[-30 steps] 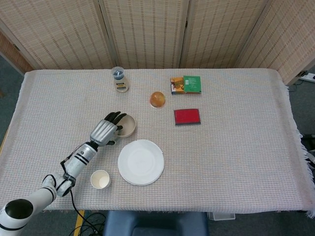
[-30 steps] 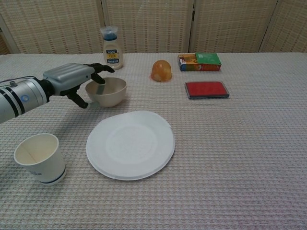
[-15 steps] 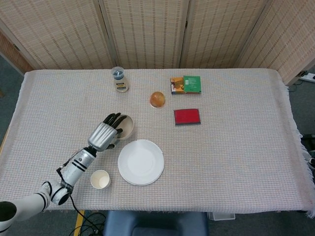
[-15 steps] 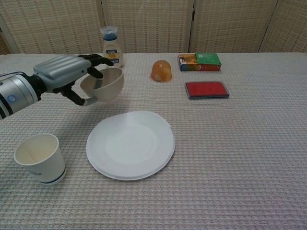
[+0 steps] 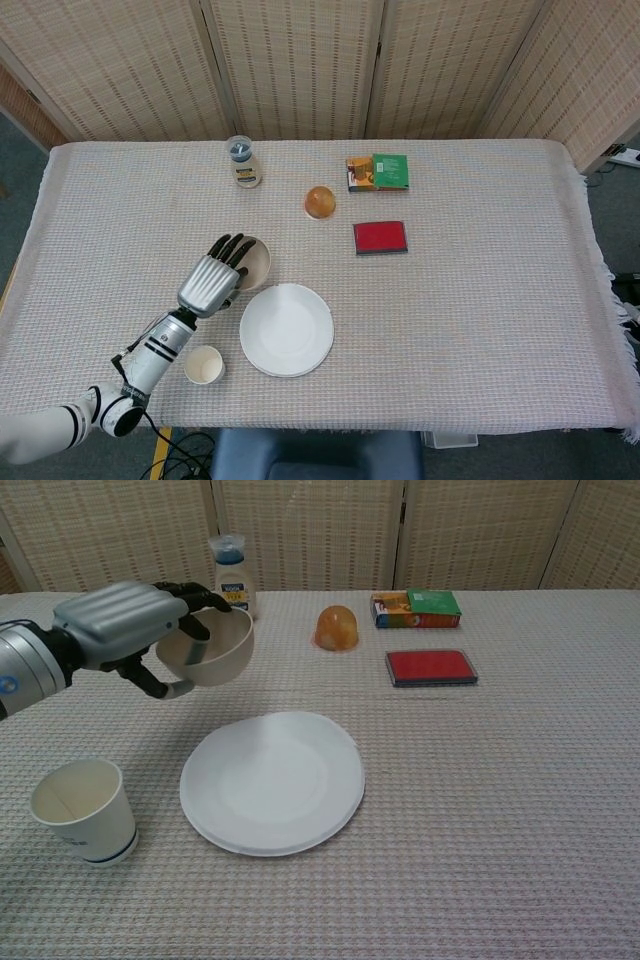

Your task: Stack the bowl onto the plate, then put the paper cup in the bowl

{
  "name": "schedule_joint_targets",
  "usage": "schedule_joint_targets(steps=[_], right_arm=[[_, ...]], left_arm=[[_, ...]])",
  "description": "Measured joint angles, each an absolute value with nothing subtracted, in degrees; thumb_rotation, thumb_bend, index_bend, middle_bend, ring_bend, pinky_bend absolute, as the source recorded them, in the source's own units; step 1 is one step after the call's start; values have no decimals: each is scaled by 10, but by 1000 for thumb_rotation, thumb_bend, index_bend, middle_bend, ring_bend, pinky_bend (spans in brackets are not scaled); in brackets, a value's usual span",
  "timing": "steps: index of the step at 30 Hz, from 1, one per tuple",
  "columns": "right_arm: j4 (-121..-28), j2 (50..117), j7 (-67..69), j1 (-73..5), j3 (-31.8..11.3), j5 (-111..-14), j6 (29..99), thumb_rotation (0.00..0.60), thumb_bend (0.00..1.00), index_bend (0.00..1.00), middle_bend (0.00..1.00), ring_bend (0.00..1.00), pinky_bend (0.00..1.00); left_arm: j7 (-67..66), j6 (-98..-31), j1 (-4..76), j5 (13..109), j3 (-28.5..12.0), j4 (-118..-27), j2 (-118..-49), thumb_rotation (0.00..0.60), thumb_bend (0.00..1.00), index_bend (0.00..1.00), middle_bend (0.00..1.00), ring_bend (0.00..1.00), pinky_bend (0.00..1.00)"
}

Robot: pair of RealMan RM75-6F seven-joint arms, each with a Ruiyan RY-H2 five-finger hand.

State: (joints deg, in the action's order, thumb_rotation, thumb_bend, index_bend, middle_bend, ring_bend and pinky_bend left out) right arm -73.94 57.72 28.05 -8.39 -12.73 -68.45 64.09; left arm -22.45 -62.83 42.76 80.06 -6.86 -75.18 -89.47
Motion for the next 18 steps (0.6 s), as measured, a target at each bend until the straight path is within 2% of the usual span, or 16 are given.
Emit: schedule_joint_targets(steps=[11, 18], right_arm=[[-673, 584, 361, -94, -136, -670, 585, 600, 168, 85, 89, 0, 0], [-647, 591, 402, -100, -134, -692, 575, 600, 168, 85, 89, 0, 0]], left_arm=[[-295, -637, 417, 765, -76, -780, -924, 600, 363, 649, 134, 0, 137], [-357, -648, 411, 750, -76, -812, -931, 600, 363, 649, 134, 0, 137]])
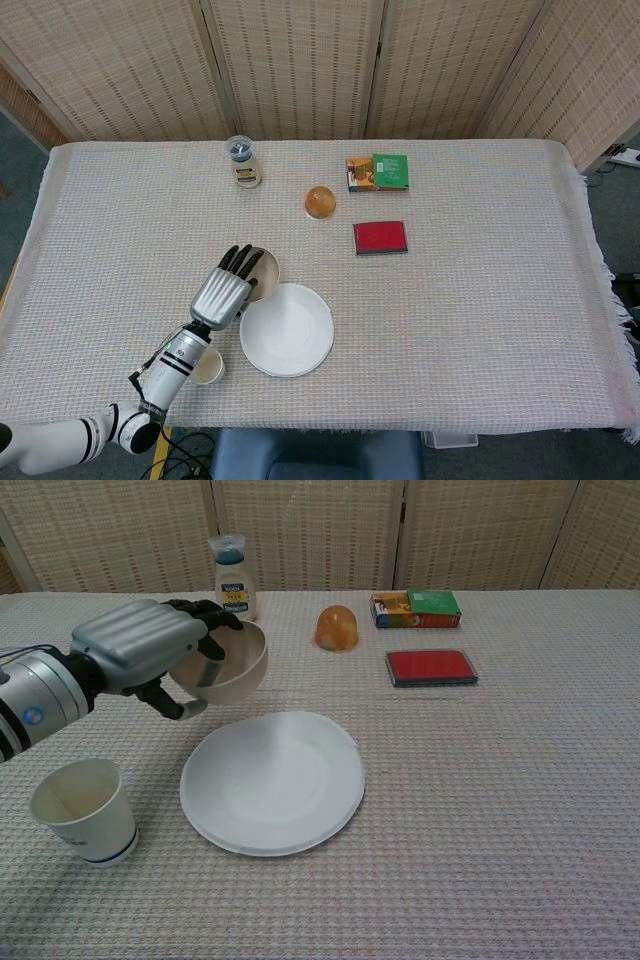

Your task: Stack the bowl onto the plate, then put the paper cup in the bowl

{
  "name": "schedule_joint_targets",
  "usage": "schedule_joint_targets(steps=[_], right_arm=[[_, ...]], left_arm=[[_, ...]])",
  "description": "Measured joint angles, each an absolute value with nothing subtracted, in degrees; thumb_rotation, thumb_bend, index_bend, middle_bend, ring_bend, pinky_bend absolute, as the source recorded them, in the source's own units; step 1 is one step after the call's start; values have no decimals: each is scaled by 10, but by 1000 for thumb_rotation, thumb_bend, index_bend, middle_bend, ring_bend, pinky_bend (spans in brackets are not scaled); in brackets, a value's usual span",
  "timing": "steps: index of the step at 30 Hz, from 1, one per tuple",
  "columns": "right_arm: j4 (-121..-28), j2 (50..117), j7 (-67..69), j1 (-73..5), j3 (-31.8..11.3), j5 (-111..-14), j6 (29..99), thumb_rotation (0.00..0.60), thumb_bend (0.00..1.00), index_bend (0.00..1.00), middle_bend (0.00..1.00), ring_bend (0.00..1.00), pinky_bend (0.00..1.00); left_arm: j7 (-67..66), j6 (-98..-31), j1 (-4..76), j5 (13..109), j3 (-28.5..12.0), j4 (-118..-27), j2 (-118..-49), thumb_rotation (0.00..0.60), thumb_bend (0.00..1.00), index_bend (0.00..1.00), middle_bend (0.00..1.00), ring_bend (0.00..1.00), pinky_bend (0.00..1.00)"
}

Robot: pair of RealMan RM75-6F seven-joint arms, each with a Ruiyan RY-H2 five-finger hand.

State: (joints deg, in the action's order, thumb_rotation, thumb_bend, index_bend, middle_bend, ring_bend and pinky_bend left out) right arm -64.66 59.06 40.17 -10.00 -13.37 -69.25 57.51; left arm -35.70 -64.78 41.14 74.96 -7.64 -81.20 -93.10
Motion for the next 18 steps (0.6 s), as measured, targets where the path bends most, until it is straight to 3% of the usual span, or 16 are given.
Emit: schedule_joint_targets(steps=[18], right_arm=[[-667, 585, 393, -88, -134, -694, 605, 600, 169, 85, 88, 0, 0]], left_arm=[[-485, -710, 369, 724, -49, -941, -933, 600, 363, 648, 135, 0, 137]])
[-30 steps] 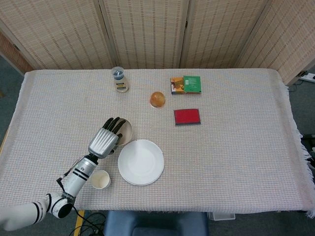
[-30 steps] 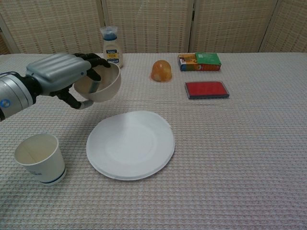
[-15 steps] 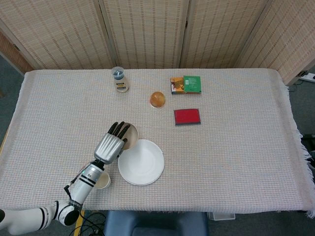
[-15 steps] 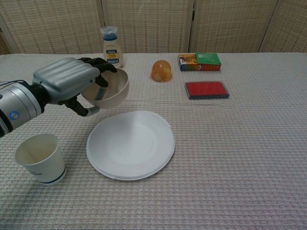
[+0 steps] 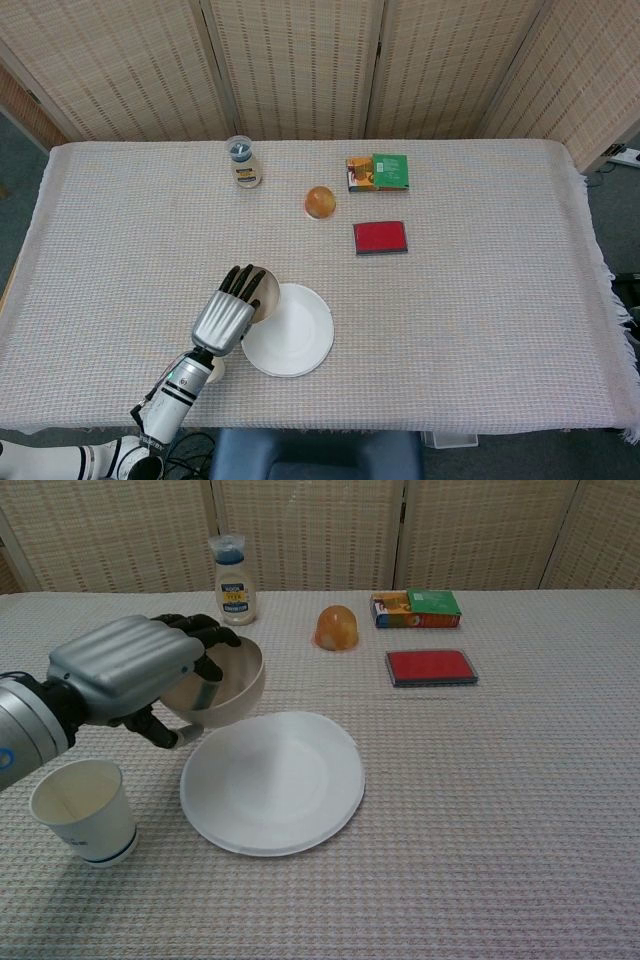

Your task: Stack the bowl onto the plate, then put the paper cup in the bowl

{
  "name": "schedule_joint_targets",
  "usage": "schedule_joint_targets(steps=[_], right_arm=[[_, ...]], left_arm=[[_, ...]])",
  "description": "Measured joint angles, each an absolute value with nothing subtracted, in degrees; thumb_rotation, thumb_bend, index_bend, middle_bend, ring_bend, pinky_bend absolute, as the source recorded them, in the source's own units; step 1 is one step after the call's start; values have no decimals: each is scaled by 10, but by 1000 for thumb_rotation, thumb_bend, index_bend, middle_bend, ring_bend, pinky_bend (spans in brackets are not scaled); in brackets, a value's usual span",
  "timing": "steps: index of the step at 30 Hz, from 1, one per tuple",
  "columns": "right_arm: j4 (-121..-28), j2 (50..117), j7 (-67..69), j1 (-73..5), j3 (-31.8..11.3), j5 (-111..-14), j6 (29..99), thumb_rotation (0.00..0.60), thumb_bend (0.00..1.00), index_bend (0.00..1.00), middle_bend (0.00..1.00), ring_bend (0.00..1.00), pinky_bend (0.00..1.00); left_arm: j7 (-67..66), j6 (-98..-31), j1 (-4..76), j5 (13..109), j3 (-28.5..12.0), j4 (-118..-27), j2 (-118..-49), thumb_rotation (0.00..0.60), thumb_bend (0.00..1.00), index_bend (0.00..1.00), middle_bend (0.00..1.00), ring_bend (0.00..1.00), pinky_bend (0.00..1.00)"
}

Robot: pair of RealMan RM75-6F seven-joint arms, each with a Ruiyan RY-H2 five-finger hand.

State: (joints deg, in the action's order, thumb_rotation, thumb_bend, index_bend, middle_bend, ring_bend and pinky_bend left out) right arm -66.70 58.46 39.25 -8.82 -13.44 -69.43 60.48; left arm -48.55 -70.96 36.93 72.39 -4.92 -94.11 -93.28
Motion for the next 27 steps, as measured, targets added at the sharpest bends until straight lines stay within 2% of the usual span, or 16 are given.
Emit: schedule_joint_targets(steps=[13, 27], right_arm=[[-678, 577, 398, -76, -134, -697, 624, 600, 169, 85, 89, 0, 0], [-686, 574, 402, -70, -133, -707, 642, 600, 169, 85, 89, 0, 0]], left_arm=[[-493, -698, 364, 719, -36, -937, -977, 600, 363, 644, 135, 0, 137], [-543, -720, 352, 716, -30, -969, -987, 600, 363, 646, 136, 0, 137]])
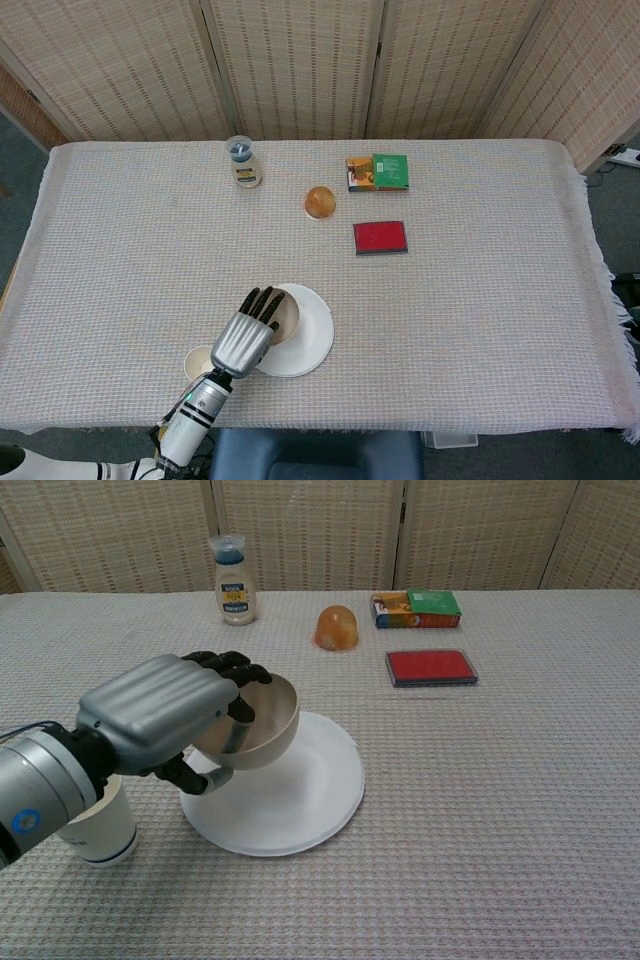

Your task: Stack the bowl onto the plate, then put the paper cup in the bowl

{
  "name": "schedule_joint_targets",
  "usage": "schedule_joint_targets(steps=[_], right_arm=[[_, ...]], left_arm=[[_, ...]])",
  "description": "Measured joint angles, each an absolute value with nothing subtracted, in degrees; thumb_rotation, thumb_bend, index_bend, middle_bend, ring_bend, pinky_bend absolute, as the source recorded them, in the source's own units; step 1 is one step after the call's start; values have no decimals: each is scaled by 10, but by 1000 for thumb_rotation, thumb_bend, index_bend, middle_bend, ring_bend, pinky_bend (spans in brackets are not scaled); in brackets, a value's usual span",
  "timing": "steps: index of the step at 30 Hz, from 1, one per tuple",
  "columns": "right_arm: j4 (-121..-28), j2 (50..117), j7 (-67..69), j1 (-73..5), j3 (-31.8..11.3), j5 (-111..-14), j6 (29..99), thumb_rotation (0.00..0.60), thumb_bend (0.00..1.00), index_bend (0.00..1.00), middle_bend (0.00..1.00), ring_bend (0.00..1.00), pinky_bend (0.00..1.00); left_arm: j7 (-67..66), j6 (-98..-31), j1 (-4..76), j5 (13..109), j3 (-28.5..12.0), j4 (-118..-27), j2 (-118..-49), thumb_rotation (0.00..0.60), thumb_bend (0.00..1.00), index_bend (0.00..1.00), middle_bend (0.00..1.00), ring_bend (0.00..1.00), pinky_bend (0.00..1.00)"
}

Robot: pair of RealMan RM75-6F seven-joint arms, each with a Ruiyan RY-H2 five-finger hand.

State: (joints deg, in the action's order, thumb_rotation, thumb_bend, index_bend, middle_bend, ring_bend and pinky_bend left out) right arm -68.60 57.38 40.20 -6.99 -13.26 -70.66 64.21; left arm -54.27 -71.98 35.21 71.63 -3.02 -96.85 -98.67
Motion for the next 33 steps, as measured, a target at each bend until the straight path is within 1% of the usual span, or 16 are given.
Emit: schedule_joint_targets(steps=[17, 33], right_arm=[[-700, 566, 400, -58, -131, -708, 662, 600, 169, 85, 88, 0, 0], [-703, 565, 400, -57, -130, -710, 663, 600, 169, 85, 89, 0, 0]], left_arm=[[-527, -697, 352, 709, -26, -945, -1002, 600, 363, 646, 135, 0, 136], [-505, -676, 355, 706, -27, -916, -1015, 600, 363, 646, 135, 0, 136]])
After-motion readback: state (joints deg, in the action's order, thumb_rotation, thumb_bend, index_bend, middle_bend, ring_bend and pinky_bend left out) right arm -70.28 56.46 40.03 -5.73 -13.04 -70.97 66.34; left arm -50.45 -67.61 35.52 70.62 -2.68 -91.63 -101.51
